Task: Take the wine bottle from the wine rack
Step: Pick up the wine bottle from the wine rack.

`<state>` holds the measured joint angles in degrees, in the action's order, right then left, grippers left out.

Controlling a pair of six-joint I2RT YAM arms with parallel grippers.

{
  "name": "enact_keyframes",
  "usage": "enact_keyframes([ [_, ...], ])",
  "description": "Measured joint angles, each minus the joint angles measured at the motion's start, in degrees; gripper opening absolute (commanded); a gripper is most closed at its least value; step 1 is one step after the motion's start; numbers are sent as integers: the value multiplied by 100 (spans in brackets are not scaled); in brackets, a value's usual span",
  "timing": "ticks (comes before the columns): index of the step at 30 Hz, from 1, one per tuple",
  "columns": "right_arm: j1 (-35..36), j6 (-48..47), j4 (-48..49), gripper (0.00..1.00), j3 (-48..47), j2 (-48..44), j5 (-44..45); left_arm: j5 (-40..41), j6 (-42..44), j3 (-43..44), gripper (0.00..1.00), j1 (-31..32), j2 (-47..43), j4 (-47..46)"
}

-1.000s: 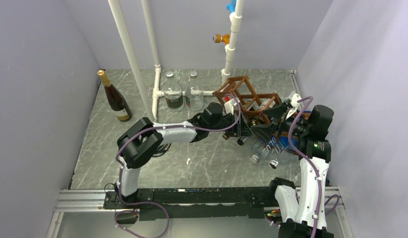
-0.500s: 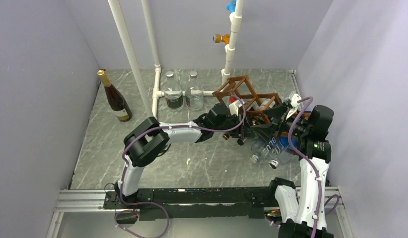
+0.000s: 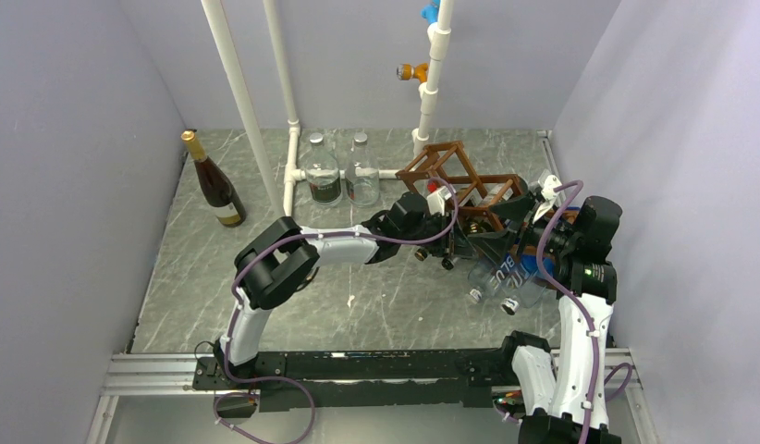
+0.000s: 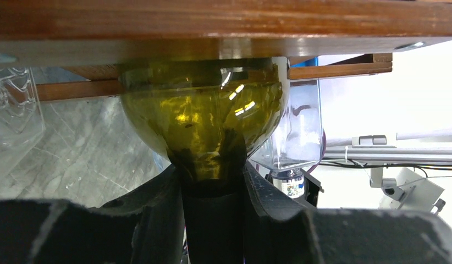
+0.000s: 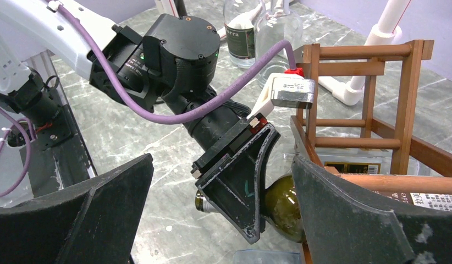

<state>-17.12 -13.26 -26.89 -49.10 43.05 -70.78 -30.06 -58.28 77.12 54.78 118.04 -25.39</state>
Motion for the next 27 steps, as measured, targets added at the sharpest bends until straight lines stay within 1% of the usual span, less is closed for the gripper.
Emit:
enact_keyframes([
  [1, 0, 0, 0, 100, 0, 0, 0, -4, 2, 0, 1, -2, 0, 0],
  [2, 0, 0, 0, 100, 0, 0, 0, -4, 4, 0, 0, -4, 0, -2],
  [10, 0, 0, 0, 100, 0, 0, 0, -2, 22, -94, 0, -4, -48, -81],
  [27, 0, -2, 0, 100, 2, 0, 0, -26, 79, -1224, 0, 59, -931, -140],
])
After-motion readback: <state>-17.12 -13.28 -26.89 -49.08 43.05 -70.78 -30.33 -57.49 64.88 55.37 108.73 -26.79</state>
